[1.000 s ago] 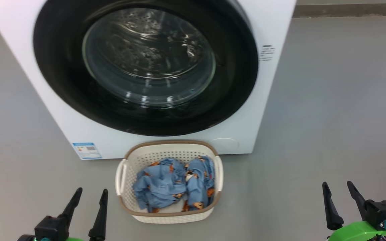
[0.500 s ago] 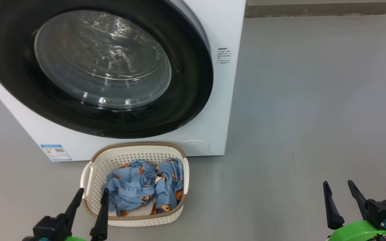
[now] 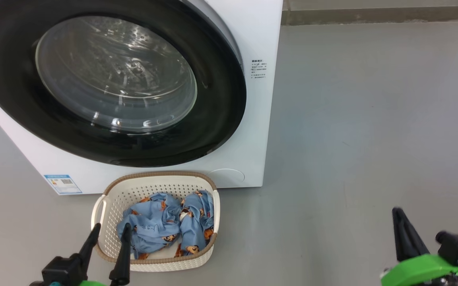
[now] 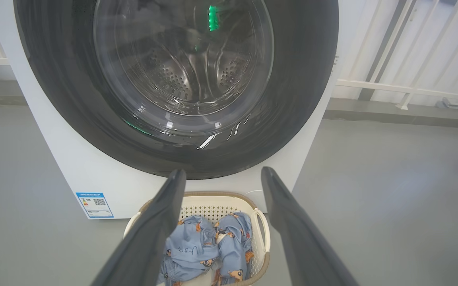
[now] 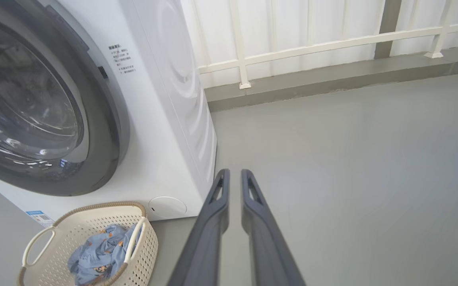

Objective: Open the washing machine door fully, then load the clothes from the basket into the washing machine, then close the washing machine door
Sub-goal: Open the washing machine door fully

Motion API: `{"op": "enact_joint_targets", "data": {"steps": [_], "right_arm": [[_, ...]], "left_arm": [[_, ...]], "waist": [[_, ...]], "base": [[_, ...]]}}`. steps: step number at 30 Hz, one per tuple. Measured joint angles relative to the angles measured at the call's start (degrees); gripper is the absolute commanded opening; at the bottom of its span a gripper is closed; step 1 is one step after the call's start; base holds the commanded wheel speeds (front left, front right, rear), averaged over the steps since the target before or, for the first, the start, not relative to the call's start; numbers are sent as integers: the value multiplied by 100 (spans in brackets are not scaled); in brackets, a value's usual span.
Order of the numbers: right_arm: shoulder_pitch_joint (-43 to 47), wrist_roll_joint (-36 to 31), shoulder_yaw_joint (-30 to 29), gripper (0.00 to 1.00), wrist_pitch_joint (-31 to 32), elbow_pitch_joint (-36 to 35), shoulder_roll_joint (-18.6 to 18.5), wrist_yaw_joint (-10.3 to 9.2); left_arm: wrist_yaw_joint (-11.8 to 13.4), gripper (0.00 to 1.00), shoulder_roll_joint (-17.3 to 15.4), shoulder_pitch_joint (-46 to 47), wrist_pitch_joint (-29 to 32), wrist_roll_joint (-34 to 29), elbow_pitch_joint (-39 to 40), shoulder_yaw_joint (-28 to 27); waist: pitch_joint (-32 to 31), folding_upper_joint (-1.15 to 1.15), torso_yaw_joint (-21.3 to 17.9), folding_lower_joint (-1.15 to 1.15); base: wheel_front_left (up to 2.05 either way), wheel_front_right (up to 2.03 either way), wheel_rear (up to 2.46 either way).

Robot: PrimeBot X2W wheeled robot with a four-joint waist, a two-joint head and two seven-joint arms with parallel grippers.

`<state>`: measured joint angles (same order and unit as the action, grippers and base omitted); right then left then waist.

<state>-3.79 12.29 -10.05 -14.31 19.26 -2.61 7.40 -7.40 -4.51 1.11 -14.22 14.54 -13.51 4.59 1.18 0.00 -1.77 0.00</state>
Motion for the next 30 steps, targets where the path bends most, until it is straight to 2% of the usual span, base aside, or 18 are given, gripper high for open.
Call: {"op": "enact_joint_targets", "data": {"steps": [17,23,27,30], "right_arm": [[-1820,3221,597,0,-21,-192,-51,0],[-2559,4550,1060,0,-43,-55,-367,0],[-3064,5690,1583,0,8,49,-733,0],[-3435,6349,1912,0,304,105,-1069,0]], "left_arm": [[0,100,5,93,0,153,58,233],[0,100,-9,304,0,196,111,321],[0,100,-9,441,0,241,125,414],[0,100,-9,574,0,350,145,541]], "waist": [[255,0,70,0],[469,0,206,0],[632,0,311,0],[771,0,398,0]], "base": [[0,0,0],[0,0,0],[0,0,0],[0,0,0]]}}
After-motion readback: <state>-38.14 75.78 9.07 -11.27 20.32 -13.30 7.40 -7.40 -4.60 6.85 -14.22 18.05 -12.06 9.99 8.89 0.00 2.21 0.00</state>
